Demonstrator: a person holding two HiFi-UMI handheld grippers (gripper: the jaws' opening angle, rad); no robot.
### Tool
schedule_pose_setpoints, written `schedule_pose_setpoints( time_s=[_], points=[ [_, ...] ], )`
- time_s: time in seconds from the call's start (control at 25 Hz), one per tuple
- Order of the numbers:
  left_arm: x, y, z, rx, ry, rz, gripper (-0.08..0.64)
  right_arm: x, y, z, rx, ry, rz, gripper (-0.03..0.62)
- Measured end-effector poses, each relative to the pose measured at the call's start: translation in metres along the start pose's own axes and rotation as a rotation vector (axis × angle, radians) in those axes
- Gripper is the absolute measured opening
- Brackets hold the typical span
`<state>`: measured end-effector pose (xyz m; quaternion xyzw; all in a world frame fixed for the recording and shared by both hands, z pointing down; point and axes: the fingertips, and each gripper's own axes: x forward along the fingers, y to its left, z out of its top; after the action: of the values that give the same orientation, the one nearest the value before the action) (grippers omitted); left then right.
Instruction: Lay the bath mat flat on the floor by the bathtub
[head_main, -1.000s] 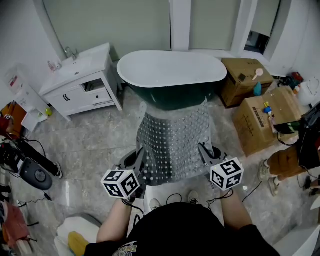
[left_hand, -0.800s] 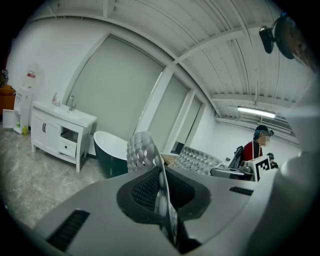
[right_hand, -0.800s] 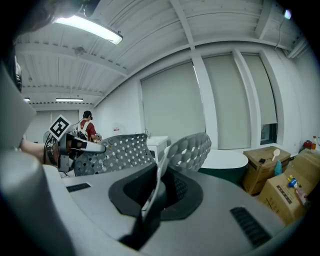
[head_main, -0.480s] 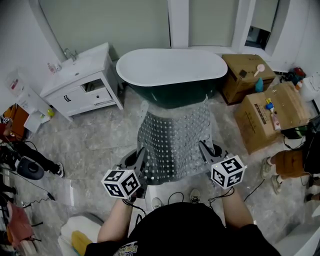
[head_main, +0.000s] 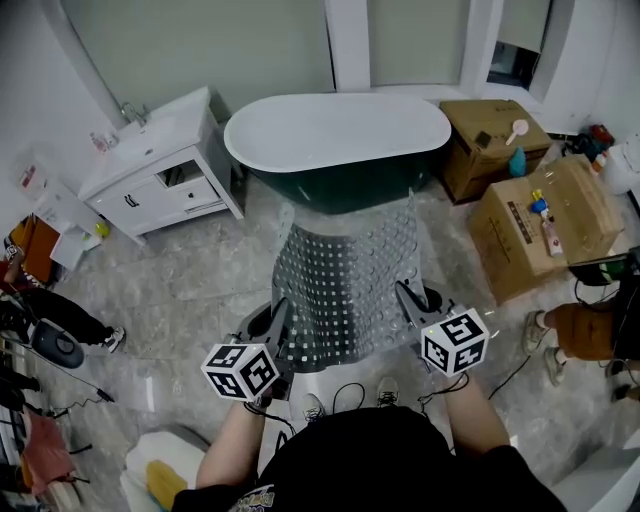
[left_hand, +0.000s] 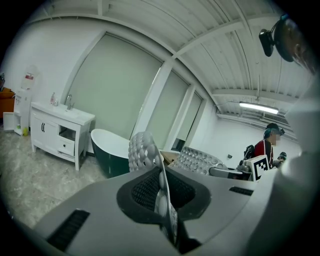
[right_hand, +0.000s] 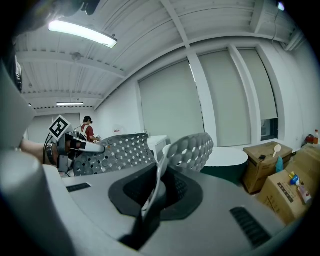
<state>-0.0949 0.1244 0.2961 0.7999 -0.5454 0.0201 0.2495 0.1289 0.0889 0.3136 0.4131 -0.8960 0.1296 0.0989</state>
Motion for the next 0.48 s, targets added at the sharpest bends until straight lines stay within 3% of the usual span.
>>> schedule_pose_setpoints(
  time_s=[0.48],
  points=[
    [0.037,-0.05,-0.03,-0.033,-0.003,0.026,0.029,-0.027,-0.056,-0.021,-0.001,0.027,0.043,0.034]
  ],
)
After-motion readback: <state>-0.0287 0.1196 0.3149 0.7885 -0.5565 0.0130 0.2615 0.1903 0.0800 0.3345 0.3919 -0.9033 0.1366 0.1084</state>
